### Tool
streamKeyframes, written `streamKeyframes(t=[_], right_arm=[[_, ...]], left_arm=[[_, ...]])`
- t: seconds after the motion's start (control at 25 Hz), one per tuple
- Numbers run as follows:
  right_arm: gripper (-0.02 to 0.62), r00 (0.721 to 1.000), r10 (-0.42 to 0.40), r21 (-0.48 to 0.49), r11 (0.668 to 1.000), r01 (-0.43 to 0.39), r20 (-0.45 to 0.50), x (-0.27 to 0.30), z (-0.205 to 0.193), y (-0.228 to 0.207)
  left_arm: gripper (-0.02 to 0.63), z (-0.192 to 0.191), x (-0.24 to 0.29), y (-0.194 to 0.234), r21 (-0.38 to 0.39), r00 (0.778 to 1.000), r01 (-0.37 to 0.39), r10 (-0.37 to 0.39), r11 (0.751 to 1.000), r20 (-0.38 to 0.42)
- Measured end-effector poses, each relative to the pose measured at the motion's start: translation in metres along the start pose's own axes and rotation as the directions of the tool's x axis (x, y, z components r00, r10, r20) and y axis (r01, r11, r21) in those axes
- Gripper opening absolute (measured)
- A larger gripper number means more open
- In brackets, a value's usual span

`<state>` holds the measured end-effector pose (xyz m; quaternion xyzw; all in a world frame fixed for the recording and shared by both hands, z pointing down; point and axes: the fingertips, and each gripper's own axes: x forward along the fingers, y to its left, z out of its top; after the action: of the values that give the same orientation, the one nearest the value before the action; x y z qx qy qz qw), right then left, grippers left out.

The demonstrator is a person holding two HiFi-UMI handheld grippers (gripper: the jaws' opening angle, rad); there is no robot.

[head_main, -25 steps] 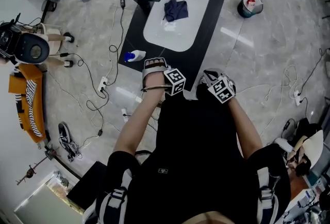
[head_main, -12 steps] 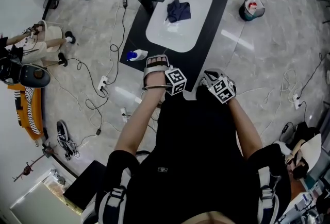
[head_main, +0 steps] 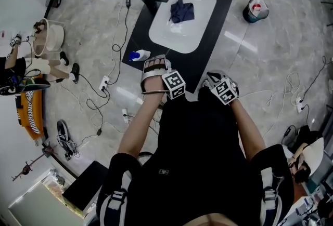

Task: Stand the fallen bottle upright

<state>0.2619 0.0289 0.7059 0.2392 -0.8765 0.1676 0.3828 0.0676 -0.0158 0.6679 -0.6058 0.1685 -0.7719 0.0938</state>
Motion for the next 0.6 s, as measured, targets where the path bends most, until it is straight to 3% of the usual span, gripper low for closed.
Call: streamKeyframes(t=[0.16,0.28,0.36,0.48,0.6], right_arm=[[0.061,1.000,0.013,-0.011,1.000,-0.013,-0.002,0.002,0.001,0.002],[0.060,1.000,0.023,-0.025,0.999,-0.023,0.003,0.004,0.005,0.003],[0.060,0.999,0.032,-0.037,0.999,-0.031,0.013,0.006,0.011,0.005],[0.060,0.999,0.045,-0.058,0.997,-0.044,0.022,0.007,0.024,0.006],[0.061,0.998,0.058,-0.092,0.994,-0.054,0.038,0.005,0.044,0.009]], left_arm=[[0.316,-0.008,-0.022,0.008,-0.155,0.997,-0.016,0.026,0.988,0.068],[0.316,-0.013,-0.039,0.013,-0.298,0.987,-0.013,0.059,0.955,0.147],[0.316,-0.017,-0.048,0.015,-0.412,0.972,0.001,0.096,0.911,0.215],[0.314,-0.025,-0.058,0.020,-0.568,0.943,0.039,0.158,0.822,0.294],[0.314,-0.034,-0.061,0.016,-0.634,0.929,0.085,0.170,0.769,0.330]])
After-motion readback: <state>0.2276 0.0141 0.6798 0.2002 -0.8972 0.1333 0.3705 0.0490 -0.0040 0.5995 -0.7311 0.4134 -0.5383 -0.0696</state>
